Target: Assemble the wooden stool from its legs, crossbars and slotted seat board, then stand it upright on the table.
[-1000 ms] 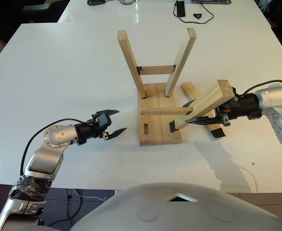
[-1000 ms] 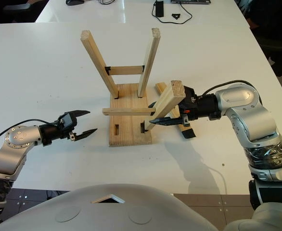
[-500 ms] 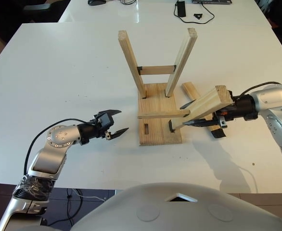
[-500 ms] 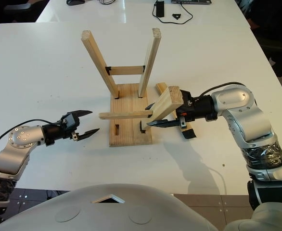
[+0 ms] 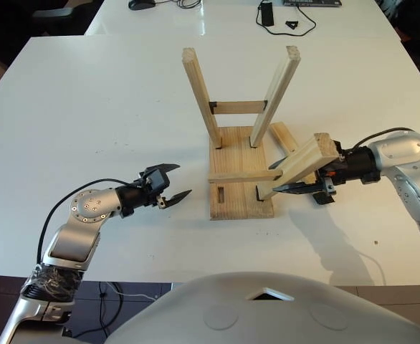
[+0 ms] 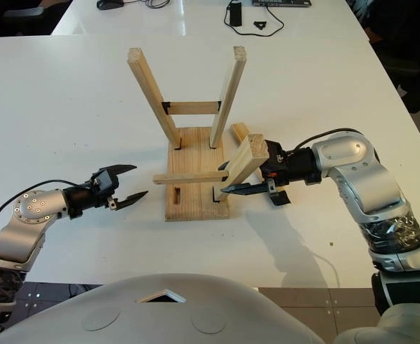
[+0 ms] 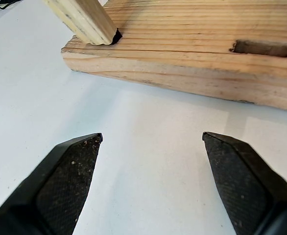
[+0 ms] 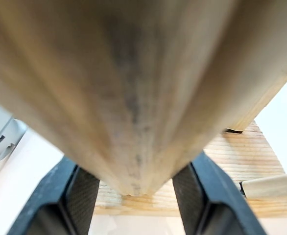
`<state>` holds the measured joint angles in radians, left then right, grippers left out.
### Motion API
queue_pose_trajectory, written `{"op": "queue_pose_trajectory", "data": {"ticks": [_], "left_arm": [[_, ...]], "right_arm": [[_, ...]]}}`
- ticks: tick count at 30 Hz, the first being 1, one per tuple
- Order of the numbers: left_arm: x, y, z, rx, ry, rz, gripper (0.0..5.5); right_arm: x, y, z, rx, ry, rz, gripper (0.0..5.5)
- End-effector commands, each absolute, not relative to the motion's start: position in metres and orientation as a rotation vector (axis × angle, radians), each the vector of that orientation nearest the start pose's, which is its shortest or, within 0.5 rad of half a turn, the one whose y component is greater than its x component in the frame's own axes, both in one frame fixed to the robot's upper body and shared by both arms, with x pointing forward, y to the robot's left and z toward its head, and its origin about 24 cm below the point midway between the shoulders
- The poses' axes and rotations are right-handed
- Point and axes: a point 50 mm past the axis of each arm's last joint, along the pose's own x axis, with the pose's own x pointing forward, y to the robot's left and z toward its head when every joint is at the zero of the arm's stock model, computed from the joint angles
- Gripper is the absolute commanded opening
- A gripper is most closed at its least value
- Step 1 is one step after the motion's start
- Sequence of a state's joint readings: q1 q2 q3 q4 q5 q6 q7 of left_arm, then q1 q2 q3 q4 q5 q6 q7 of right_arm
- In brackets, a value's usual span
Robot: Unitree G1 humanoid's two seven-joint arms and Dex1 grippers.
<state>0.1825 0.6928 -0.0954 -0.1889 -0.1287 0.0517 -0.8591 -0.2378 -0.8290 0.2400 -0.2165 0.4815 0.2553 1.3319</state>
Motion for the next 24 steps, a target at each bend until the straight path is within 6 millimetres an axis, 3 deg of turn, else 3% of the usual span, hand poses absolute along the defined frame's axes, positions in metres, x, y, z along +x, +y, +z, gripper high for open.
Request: {"op": "queue_pose_trajectory", "data": {"ticks": [1, 9, 18, 20, 24], "left_arm": [[0.195, 0.205, 0.049, 0.481, 0.328, -1.006, 3.80], [0.189, 0.202, 0.043, 0.468, 0.341, -1.010, 3.80], [0.189, 0.195, 0.040, 0.458, 0.332, -1.005, 3.80], [0.189, 0.194, 0.040, 0.455, 0.329, -1.005, 3.80], [0.190, 0.193, 0.041, 0.452, 0.324, -1.005, 3.80]], "right_arm": [[0.215, -0.186, 0.062, -0.491, 0.603, 1.602, 2.00], [0.224, -0.191, 0.047, -0.500, 0.694, 1.612, 2.00], [0.260, -0.175, 0.040, -0.398, 0.756, 1.620, 2.00], [0.256, -0.171, 0.032, -0.419, 0.782, 1.648, 2.00], [0.232, -0.174, 0.010, -0.514, 0.860, 1.731, 2.00]]}}
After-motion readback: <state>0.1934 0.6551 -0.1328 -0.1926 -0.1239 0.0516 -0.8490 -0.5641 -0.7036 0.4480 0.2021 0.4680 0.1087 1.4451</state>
